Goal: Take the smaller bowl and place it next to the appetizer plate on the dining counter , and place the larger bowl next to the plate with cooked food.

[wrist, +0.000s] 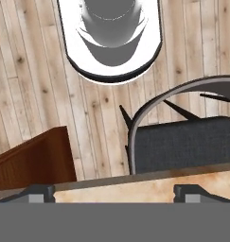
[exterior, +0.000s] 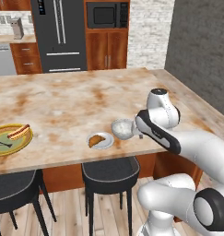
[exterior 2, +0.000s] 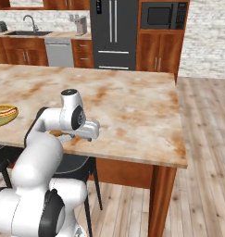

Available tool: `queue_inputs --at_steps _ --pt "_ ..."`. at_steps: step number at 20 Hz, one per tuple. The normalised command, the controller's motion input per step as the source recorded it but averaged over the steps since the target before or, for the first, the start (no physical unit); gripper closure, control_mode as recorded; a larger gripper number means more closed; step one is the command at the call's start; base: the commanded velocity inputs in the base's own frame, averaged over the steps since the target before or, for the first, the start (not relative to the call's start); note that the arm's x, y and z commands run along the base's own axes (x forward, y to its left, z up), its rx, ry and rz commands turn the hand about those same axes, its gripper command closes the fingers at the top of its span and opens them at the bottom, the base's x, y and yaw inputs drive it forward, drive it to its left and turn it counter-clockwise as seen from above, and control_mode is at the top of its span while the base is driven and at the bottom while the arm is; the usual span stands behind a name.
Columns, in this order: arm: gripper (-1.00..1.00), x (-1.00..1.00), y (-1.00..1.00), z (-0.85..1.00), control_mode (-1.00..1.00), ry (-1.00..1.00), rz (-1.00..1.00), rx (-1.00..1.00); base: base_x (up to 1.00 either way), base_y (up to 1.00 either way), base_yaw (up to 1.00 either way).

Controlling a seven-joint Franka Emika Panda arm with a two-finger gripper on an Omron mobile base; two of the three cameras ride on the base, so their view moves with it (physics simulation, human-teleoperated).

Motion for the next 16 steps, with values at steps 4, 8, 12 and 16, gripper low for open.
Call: queue_inputs --at_steps 4,8,12,16 --pt "-1.00 0.00 -0.02 0.00 1.00 0.00 0.00 0.00 -0.05 -0.49 0.00" --pt "-1.00 0.00 0.00 0.00 1.00 0.00 0.00 0.00 -0.06 -0.97 0.00" --pt "-1.00 0.00 0.00 0.00 1.00 0.00 0.00 0.00 0.00 -1.00 0.00" --pt "-1.00 0.00 0.00 0.00 1.00 0.00 0.00 0.00 0.07 -1.00 -0.05"
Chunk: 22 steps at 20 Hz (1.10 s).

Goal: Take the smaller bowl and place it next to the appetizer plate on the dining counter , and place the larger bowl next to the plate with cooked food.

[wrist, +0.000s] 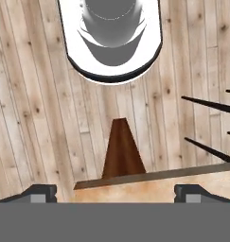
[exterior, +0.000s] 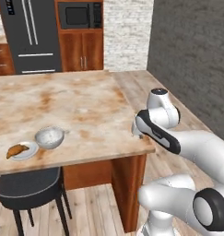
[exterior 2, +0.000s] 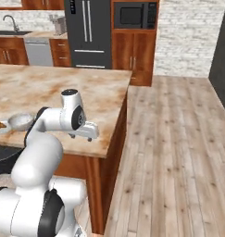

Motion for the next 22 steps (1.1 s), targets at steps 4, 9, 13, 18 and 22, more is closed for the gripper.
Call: queue_inputs --at_steps 4,9,13,18,22 --pt "-1.00 0.00 0.00 0.00 1.00 0.00 0.00 0.00 0.23 -1.00 -0.10" --pt "-1.00 0.00 0.00 0.00 1.00 0.00 0.00 0.00 0.95 -1.00 -0.01" --pt "-1.00 0.00 0.00 0.00 1.00 0.00 0.00 0.00 1.00 -0.97 0.00" --pt "-1.00 0.00 0.00 0.00 1.00 0.00 0.00 0.00 1.00 -0.50 0.10" --pt "-1.00 0.00 0.00 0.00 1.00 0.00 0.00 0.00 1.00 -0.08 0.17"
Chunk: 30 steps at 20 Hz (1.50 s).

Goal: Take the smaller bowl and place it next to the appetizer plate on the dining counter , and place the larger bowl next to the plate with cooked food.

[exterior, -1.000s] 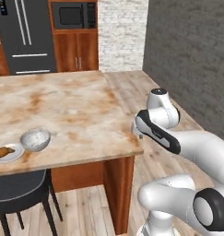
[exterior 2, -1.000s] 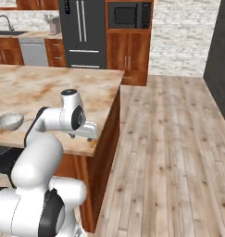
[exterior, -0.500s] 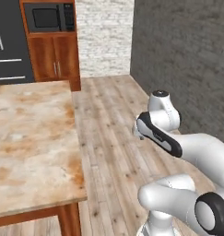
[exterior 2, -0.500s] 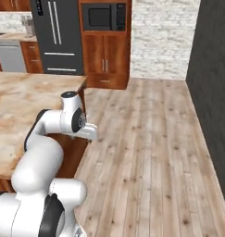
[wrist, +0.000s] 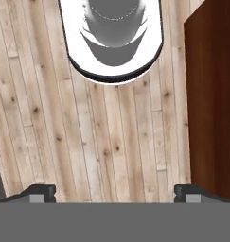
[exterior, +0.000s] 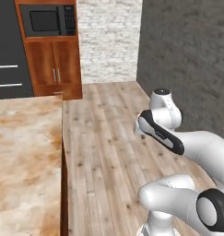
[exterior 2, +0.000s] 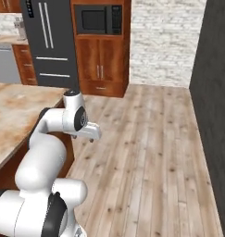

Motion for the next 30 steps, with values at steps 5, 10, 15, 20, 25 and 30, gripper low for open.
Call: queue_inputs --at_steps 5,10,15,20,25,30 --pt "-1.00 0.00 0.00 0.00 1.00 0.00 0.00 0.00 1.00 -0.28 0.24" --pt "-1.00 0.00 0.00 0.00 1.00 0.00 0.00 0.00 1.00 -0.57 0.27" --pt "-1.00 0.00 0.00 0.00 1.00 0.00 0.00 0.00 1.00 -0.69 0.39" --pt "-1.00 0.00 0.00 0.00 1.00 0.00 0.00 0.00 1.00 -0.63 0.57" --pt "-1.00 0.00 0.00 0.00 1.00 0.00 0.00 0.00 0.77 -0.66 0.60" --pt "-1.00 0.00 0.00 0.00 1.00 0.00 0.00 0.00 0.65 -0.78 0.59"
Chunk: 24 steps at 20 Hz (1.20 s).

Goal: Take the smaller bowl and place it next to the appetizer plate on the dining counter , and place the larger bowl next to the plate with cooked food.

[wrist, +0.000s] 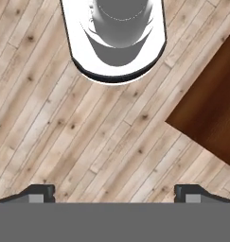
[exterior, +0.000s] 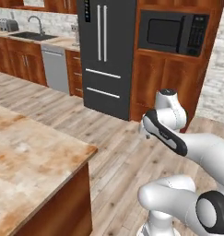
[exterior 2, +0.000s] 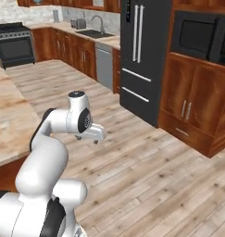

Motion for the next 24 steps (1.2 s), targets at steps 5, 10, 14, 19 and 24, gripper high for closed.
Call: queue_inputs --at_steps 5,10,14,19,24 --pt "-1.00 0.00 0.00 0.00 1.00 0.00 0.00 0.00 0.39 -0.93 0.56" --pt "-1.00 0.00 0.00 0.00 1.00 0.00 0.00 0.00 0.39 -1.00 0.54" --pt "-1.00 0.00 0.00 0.00 1.00 0.00 0.00 0.00 0.58 -1.00 0.48" --pt "-1.00 0.00 0.00 0.00 1.00 0.00 0.00 0.00 0.89 -1.00 0.45" --pt "-1.00 0.00 0.00 0.00 1.00 0.00 0.00 0.00 1.00 -0.89 0.49"
